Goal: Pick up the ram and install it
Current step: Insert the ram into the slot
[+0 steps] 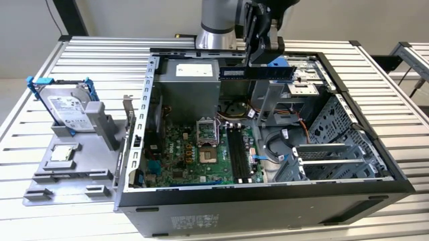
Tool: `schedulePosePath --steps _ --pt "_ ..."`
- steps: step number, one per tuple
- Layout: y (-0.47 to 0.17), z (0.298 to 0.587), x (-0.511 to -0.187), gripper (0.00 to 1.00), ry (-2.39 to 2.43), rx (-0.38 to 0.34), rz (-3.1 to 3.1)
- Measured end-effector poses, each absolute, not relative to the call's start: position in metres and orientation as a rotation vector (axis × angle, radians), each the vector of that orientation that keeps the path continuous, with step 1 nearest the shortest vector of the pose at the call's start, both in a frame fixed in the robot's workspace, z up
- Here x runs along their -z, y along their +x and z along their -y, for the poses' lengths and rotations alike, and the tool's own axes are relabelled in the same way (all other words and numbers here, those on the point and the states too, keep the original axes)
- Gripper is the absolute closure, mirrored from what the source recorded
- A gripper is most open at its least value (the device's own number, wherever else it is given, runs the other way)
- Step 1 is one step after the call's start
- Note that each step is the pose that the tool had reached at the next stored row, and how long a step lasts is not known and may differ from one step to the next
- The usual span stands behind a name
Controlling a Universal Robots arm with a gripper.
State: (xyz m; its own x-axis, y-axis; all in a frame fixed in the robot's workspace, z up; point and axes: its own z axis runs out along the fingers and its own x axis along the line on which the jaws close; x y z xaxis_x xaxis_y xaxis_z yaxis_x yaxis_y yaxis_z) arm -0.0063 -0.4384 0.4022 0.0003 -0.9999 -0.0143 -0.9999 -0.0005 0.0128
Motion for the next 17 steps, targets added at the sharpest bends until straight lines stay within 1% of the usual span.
schedulePosePath --steps 17 --pt "-0.0063 0.438 -0.4022 1.0 -2.162 -0.03 -2.277"
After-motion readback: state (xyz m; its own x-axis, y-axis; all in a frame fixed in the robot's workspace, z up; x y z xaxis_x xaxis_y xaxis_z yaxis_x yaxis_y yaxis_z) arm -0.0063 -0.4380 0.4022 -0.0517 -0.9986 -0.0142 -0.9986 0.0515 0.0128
